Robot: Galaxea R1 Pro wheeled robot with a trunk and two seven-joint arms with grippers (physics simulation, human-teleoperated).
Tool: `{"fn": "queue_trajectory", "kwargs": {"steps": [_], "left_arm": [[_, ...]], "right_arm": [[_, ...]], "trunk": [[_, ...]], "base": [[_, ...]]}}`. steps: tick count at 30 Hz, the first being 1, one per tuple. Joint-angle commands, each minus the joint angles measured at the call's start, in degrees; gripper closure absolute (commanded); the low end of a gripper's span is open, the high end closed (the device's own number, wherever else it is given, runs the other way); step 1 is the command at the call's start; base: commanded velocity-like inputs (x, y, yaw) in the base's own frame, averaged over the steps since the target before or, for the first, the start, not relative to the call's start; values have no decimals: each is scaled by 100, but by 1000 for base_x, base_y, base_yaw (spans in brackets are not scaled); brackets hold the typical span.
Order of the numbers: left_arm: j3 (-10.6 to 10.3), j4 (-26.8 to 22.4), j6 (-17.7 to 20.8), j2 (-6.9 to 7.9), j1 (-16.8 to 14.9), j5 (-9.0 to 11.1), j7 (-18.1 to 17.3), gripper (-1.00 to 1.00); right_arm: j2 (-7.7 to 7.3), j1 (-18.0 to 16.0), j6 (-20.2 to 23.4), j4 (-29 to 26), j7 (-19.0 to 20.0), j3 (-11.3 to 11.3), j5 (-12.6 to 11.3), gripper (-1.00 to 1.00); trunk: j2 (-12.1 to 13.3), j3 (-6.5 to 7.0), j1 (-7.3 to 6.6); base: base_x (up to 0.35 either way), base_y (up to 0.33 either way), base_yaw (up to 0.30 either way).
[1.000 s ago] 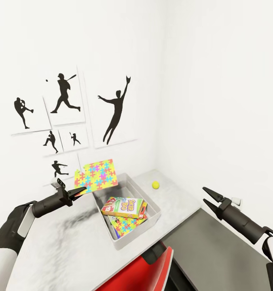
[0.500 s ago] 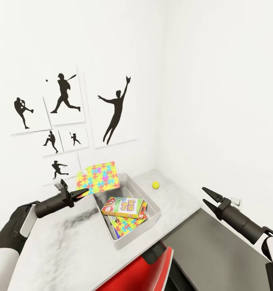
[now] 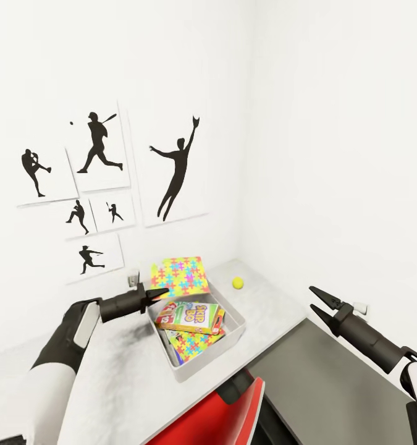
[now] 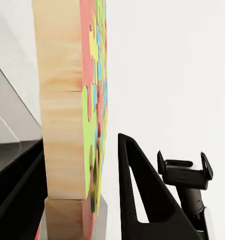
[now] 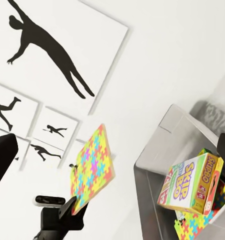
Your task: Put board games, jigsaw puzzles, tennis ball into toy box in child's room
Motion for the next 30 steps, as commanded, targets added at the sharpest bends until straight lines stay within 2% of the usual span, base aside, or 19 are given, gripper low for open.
{"fn": "queue_trajectory", "kwargs": {"steps": [1, 4, 7, 9, 12, 24, 30], "left_arm": [[10, 25, -27, -62, -10, -25, -13, 100], [24, 113, -128, -243, -18, -49, 9, 100], [33, 272, -327, -316, -20, -63, 34, 100], [45, 498, -587, -309, -21, -47, 64, 100], [59, 696, -739, -293, -25, -43, 113, 100], [77, 778, -792, -313, -28, -27, 389, 100], [81, 785, -803, -325, -28, -11, 899, 100]], "right_arm": [[1, -5, 27, 0, 47, -8, 41, -100], [0, -5, 27, -6, 48, -5, 41, -100], [0, -5, 27, -11, 47, -3, 41, -100], [2, -5, 27, -16, 43, 1, 41, -100], [2, -5, 27, -19, 41, 6, 41, -100], [7, -5, 27, -20, 37, 14, 70, -100], [9, -5, 27, -20, 34, 21, 106, -100]], "trunk": [[-8, -7, 3], [-8, -7, 3], [-8, -7, 3], [-8, -7, 3], [-8, -7, 3], [-8, -7, 3], [-8, -7, 3]], "base": [[0, 0, 0], [0, 0, 0], [0, 0, 0], [0, 0, 0], [0, 0, 0], [0, 0, 0], [0, 0, 0]]}}
